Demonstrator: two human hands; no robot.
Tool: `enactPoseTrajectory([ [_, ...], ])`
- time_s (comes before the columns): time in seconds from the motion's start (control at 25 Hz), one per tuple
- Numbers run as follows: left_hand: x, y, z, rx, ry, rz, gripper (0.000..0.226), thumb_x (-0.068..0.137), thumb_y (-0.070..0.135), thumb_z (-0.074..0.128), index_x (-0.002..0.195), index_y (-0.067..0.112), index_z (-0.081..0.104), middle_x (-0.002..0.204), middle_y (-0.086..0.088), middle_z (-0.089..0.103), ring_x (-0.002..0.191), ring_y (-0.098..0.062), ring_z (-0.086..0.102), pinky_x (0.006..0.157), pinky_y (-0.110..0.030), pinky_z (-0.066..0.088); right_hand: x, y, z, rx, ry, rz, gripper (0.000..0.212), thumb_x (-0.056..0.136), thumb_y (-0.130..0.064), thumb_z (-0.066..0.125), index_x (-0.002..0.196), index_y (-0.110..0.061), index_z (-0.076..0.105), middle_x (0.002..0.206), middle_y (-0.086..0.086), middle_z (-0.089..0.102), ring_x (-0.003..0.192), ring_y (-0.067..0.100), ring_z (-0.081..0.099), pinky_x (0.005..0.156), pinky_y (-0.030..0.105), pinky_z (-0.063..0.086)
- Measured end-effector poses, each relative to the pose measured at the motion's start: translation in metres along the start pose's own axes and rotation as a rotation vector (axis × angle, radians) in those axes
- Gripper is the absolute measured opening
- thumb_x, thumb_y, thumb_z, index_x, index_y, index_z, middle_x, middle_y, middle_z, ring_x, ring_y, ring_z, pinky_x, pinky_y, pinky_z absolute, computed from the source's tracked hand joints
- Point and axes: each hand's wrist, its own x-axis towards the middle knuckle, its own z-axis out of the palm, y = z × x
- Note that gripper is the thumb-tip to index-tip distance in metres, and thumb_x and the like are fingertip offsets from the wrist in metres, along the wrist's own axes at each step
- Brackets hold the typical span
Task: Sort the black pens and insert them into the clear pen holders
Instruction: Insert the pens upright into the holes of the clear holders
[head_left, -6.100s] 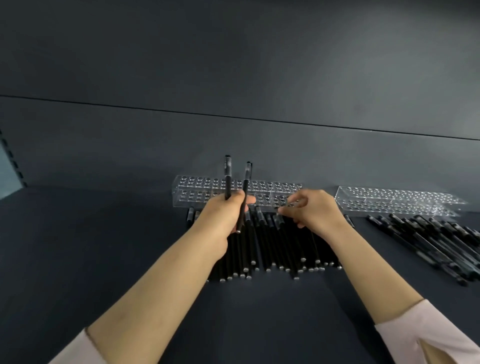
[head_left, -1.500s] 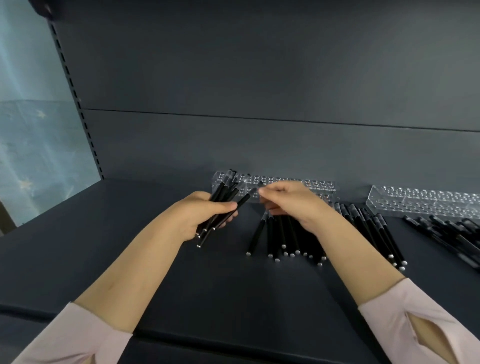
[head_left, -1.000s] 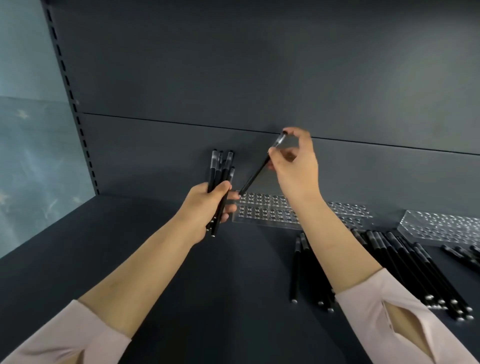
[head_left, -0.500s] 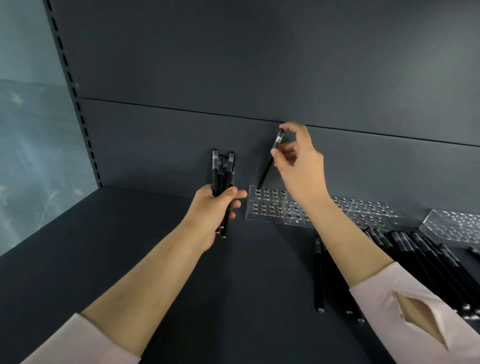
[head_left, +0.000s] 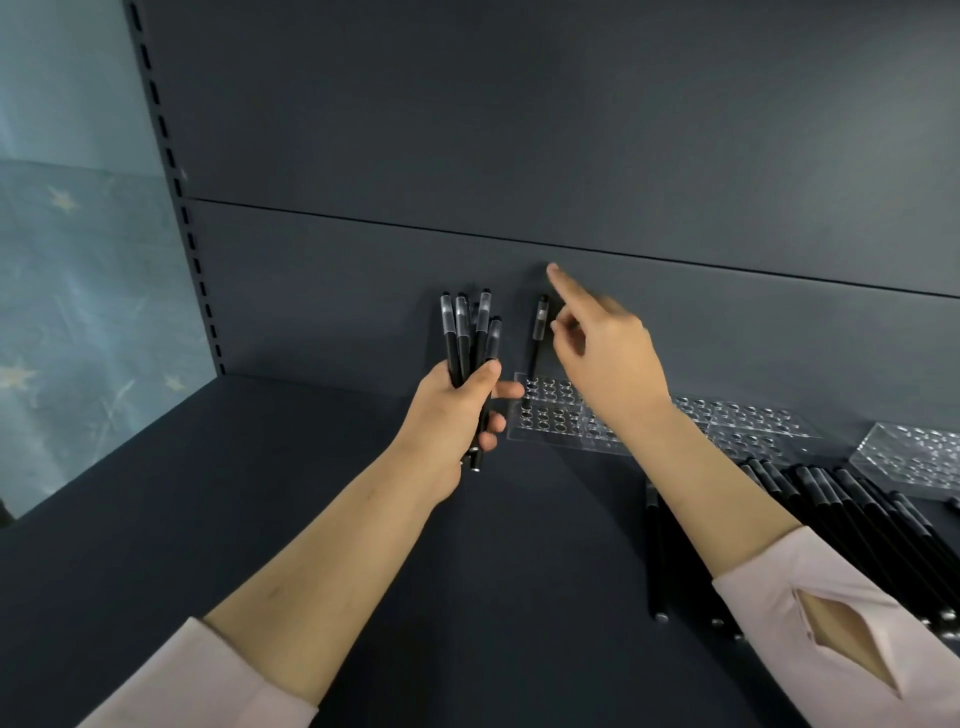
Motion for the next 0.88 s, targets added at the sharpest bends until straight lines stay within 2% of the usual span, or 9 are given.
enactPoseTrajectory([
  [0.08, 0.0, 0.0, 0.002, -0.012, -0.035, 0.007, 0.008, 0.099, 0.019, 0.055, 0.102, 0.012, 0.054, 0.08, -0.002, 0.072, 0.048, -0.01, 0.045, 0.039, -0.02, 0.035, 0.003, -0.006, -0.005, 0.148, 0.006, 0.071, 0.049, 0.093, -0.016, 0.058, 0.14, -0.021, 0.047, 0.088, -0.002, 0.063, 0.068, 0.013, 0.058, 0.069, 0.024, 0.052],
  [0.12, 0.0, 0.0, 0.002, -0.012, -0.062, 0.018, 0.009, 0.099, 0.019, 0.055, 0.102, 0.011, 0.054, 0.077, 0.0, 0.072, 0.047, -0.009, 0.044, 0.039, -0.02, 0.035, 0.008, -0.01, -0.008, 0.313, -0.021, 0.178, 0.042, 0.093, -0.017, 0.059, 0.135, -0.019, 0.053, 0.089, -0.003, 0.065, 0.071, 0.012, 0.06, 0.071, 0.022, 0.052],
  [0.24, -0.003, 0.0, 0.005, 0.033, -0.149, 0.073, 0.007, 0.099, 0.019, 0.055, 0.102, 0.013, 0.056, 0.075, 0.002, 0.073, 0.048, -0.009, 0.047, 0.041, -0.02, 0.035, 0.016, -0.026, -0.018, 0.915, -0.242, 0.581, 0.02, 0.093, -0.017, 0.062, 0.112, -0.012, 0.066, 0.097, 0.006, 0.067, 0.079, 0.014, 0.064, 0.067, 0.023, 0.055],
  [0.32, -0.005, -0.001, 0.007, 0.044, -0.169, 0.086, 0.006, 0.098, 0.02, 0.056, 0.102, 0.016, 0.059, 0.078, 0.001, 0.073, 0.05, -0.009, 0.05, 0.042, -0.02, 0.037, 0.016, -0.03, -0.02, 1.055, -0.307, 0.651, 0.011, 0.092, -0.012, 0.063, 0.101, -0.01, 0.068, 0.09, 0.006, 0.065, 0.072, 0.01, 0.061, 0.063, 0.02, 0.054],
  [0.48, -0.005, -0.001, 0.007, 0.005, -0.152, 0.079, 0.006, 0.097, 0.02, 0.057, 0.1, 0.016, 0.06, 0.077, 0.001, 0.072, 0.052, -0.009, 0.051, 0.042, -0.02, 0.037, 0.017, -0.023, -0.021, 1.103, -0.302, 0.651, 0.011, 0.088, -0.004, 0.065, 0.099, -0.006, 0.066, 0.093, 0.01, 0.065, 0.077, 0.013, 0.063, 0.067, 0.018, 0.055],
  [0.6, -0.005, 0.0, 0.008, -0.022, -0.147, 0.062, 0.008, 0.097, 0.022, 0.057, 0.102, 0.015, 0.06, 0.078, 0.0, 0.072, 0.052, -0.009, 0.05, 0.042, -0.02, 0.036, 0.017, -0.021, -0.023, 1.072, -0.284, 0.627, 0.012, 0.087, 0.0, 0.065, 0.096, -0.006, 0.065, 0.089, 0.01, 0.066, 0.074, 0.014, 0.065, 0.07, 0.02, 0.057],
  [0.64, -0.005, 0.0, 0.008, -0.028, -0.137, 0.048, 0.01, 0.098, 0.023, 0.057, 0.102, 0.014, 0.059, 0.08, -0.001, 0.073, 0.052, -0.01, 0.051, 0.042, -0.02, 0.037, 0.018, -0.02, -0.024, 1.017, -0.206, 0.592, 0.011, 0.086, 0.0, 0.066, 0.093, -0.009, 0.064, 0.087, 0.009, 0.067, 0.072, 0.013, 0.065, 0.071, 0.022, 0.057],
  [0.8, -0.002, -0.002, 0.003, -0.016, -0.058, -0.013, 0.013, 0.098, 0.025, 0.057, 0.102, 0.014, 0.059, 0.084, -0.002, 0.077, 0.049, -0.01, 0.054, 0.042, -0.021, 0.039, 0.03, 0.003, -0.043, 0.709, 0.287, 0.448, 0.014, 0.083, -0.011, 0.069, 0.082, -0.023, 0.062, 0.082, 0.0, 0.069, 0.075, 0.015, 0.069, 0.08, 0.038, 0.057],
  [0.88, -0.001, -0.003, 0.001, -0.02, -0.042, -0.018, 0.016, 0.097, 0.025, 0.058, 0.106, 0.012, 0.061, 0.083, -0.003, 0.077, 0.047, -0.01, 0.052, 0.042, -0.02, 0.038, 0.03, 0.015, -0.052, 0.544, 0.385, 0.395, 0.011, 0.084, -0.017, 0.067, 0.084, -0.025, 0.06, 0.082, -0.005, 0.068, 0.077, 0.014, 0.068, 0.08, 0.036, 0.056],
])
